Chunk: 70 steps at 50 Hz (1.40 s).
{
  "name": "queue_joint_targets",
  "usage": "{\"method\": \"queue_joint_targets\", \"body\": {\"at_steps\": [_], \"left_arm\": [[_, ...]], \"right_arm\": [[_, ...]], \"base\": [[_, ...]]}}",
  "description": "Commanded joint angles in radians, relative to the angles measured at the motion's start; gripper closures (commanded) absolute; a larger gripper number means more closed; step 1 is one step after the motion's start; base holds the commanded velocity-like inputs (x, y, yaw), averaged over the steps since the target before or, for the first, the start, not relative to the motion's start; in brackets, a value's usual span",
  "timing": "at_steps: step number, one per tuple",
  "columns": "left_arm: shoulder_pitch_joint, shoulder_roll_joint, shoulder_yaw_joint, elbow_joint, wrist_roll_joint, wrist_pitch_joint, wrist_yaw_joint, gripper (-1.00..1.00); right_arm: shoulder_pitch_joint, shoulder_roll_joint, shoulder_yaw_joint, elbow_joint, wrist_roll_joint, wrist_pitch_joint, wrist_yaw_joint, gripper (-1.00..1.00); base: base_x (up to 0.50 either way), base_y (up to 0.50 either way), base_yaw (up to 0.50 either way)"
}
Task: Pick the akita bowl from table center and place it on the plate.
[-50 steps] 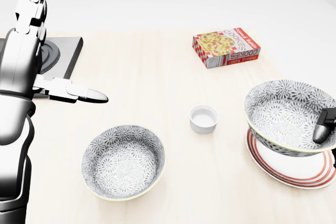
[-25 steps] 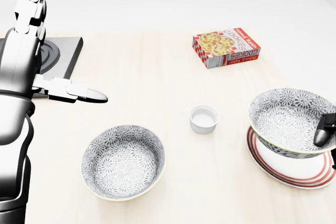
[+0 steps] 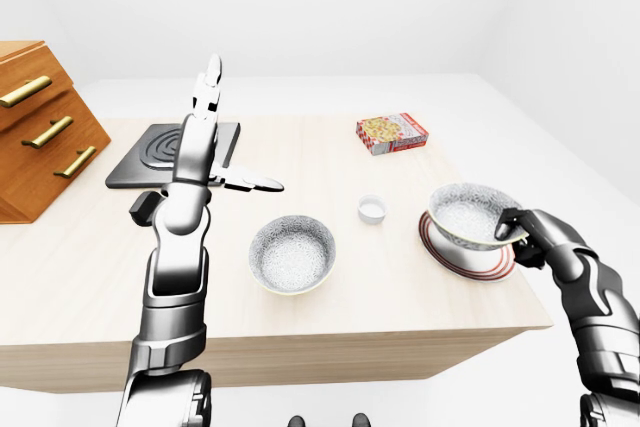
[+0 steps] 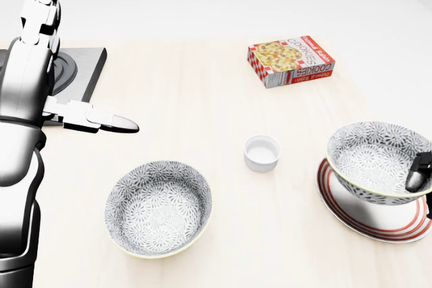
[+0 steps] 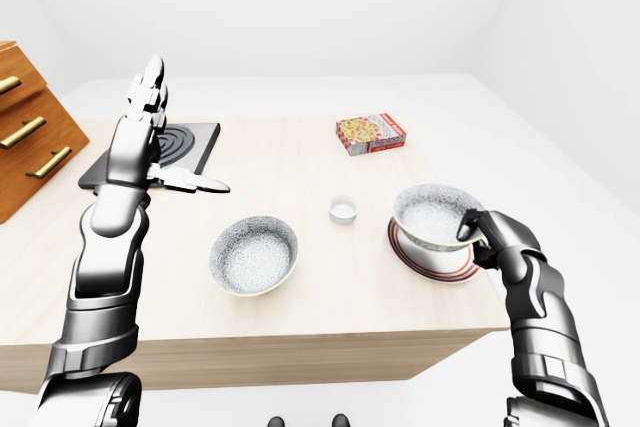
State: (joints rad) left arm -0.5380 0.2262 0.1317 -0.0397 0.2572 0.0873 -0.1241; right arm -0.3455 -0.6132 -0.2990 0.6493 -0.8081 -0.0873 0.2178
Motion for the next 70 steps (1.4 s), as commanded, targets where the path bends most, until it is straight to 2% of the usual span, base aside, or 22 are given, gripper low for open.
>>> {"method": "queue_joint_targets", "body": {"at_steps": [1,22,23,24,25,40,44,47,49,51,53,58,65,70], "left_arm": [[0.002,-0.001,-0.001,0.0,0.002,0.0,0.0,-1.0],[0.007,-0.003,-0.002,0.001,0.006,0.0,-0.002,-1.0],[0.007,-0.003,-0.002,0.0,0.007,0.0,-0.002,-1.0],[0.008,-0.004,-0.002,-0.001,0.007,0.0,-0.002,-1.0],[0.007,-0.004,-0.002,0.0,0.007,0.0,-0.002,-1.0],[0.002,-0.002,-0.002,0.01,0.006,0.0,-0.001,-1.0],[0.002,0.0,0.001,0.004,0.004,0.0,-0.002,-1.0],[0.003,0.001,0.002,0.002,0.003,0.0,-0.001,-1.0],[0.004,0.0,0.0,-0.001,0.004,0.0,0.0,-1.0],[0.003,0.0,0.0,-0.001,0.004,0.0,0.0,-1.0],[0.0,0.001,0.001,-0.006,0.004,0.0,-0.002,-1.0],[-0.009,0.005,0.005,-0.006,-0.001,0.0,-0.002,-1.0],[-0.006,0.004,0.005,-0.012,-0.008,0.0,-0.003,-1.0],[-0.009,0.002,0.005,-0.027,-0.015,0.0,-0.002,-1.0]], "right_arm": [[-0.022,-0.016,0.016,0.081,0.235,0.0,-0.042,1.0],[-0.087,-0.032,0.065,0.223,0.225,0.0,-0.11,1.0],[-0.088,-0.033,0.066,0.224,0.22,0.0,-0.114,0.78],[-0.086,-0.034,0.068,0.223,0.216,0.0,-0.114,0.02],[-0.078,-0.033,0.066,0.217,0.22,0.0,-0.098,-1.0],[-0.035,-0.038,0.043,0.148,0.206,0.0,-0.051,-1.0],[0.024,-0.039,0.005,0.018,0.21,0.0,0.008,-1.0],[0.081,-0.026,-0.045,-0.13,0.215,0.038,0.078,-1.0],[0.126,-0.011,-0.098,-0.295,0.236,0.089,0.159,-1.0],[0.141,0.005,-0.132,-0.39,0.238,0.119,0.213,-1.0],[0.146,0.026,-0.165,-0.556,0.251,0.175,0.31,-1.0],[0.14,0.064,-0.204,-0.812,0.27,0.175,0.48,-1.0],[0.07,0.121,-0.179,-1.048,0.348,0.175,0.48,-1.0],[-0.025,0.188,-0.071,-1.103,0.422,0.175,0.468,-1.0]], "base": [[0.0,0.0,0.0],[0.0,0.0,0.0],[0.0,0.0,0.0],[0.0,0.0,0.0],[0.0,0.0,0.0],[0.0,0.0,0.0],[0.0,0.0,0.0],[0.0,0.0,0.0],[0.0,0.0,0.0],[0.0,0.0,0.0],[0.0,0.0,0.0],[0.0,0.0,0.0],[0.0,0.0,0.0],[0.0,0.0,0.0]]}}
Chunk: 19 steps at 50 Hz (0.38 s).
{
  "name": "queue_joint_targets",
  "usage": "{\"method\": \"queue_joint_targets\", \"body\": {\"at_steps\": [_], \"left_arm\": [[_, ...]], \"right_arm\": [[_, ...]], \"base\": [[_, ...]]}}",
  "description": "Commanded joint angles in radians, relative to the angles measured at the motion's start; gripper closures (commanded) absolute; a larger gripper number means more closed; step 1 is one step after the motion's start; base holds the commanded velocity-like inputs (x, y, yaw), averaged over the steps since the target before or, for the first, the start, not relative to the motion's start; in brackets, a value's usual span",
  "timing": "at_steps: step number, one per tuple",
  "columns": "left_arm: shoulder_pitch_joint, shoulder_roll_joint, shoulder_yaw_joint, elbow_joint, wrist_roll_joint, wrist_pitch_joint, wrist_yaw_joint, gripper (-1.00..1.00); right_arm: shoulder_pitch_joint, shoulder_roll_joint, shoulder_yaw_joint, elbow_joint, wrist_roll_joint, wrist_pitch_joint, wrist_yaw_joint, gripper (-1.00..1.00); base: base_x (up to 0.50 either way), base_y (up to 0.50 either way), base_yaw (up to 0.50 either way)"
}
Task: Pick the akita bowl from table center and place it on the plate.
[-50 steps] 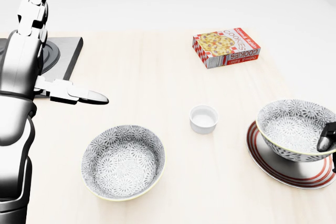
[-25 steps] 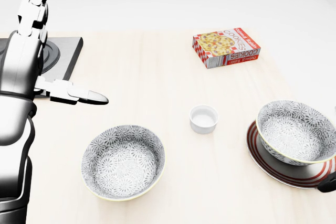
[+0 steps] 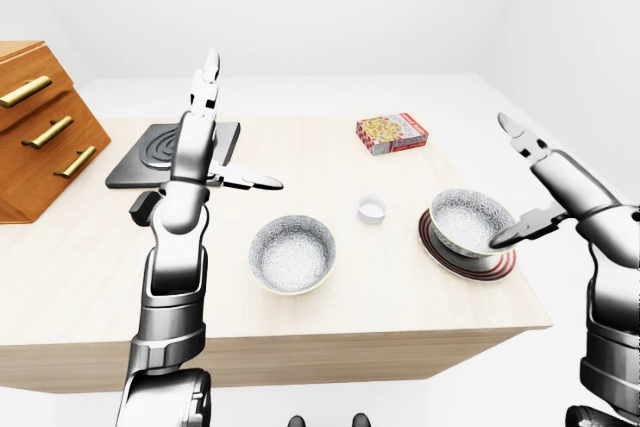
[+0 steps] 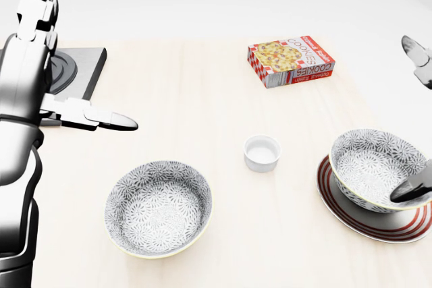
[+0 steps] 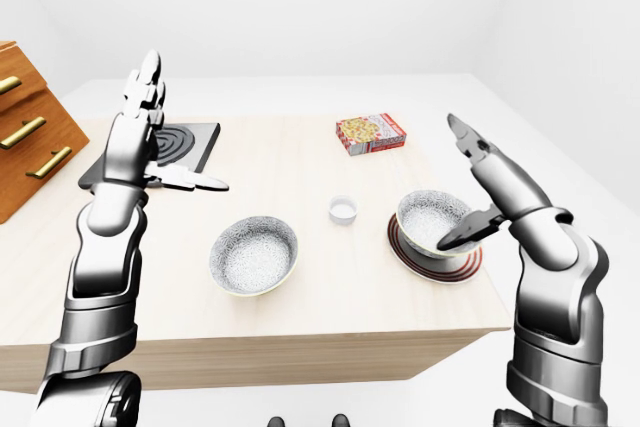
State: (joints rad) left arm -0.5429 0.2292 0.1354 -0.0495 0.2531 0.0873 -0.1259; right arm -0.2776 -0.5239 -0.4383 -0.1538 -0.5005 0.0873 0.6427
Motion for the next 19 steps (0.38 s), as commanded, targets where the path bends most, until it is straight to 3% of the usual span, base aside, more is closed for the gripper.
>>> {"method": "queue_joint_targets", "body": {"at_steps": [1,12,19], "left_arm": [[-0.005,0.0,0.001,-0.021,-0.011,0.0,-0.001,-1.0],[-0.004,-0.003,0.005,-0.055,-0.027,0.0,0.009,-1.0],[-0.005,-0.001,0.009,-0.086,-0.044,0.0,0.016,-1.0]], "right_arm": [[-0.138,0.129,0.102,-0.286,0.137,0.0,0.005,-1.0],[-0.238,0.225,0.227,-0.169,0.27,0.0,-0.224,-1.0],[-0.216,0.264,0.262,-0.202,0.315,0.0,-0.308,-1.0]], "base": [[0.0,0.0,0.0],[0.0,0.0,0.0],[0.0,0.0,0.0]]}}
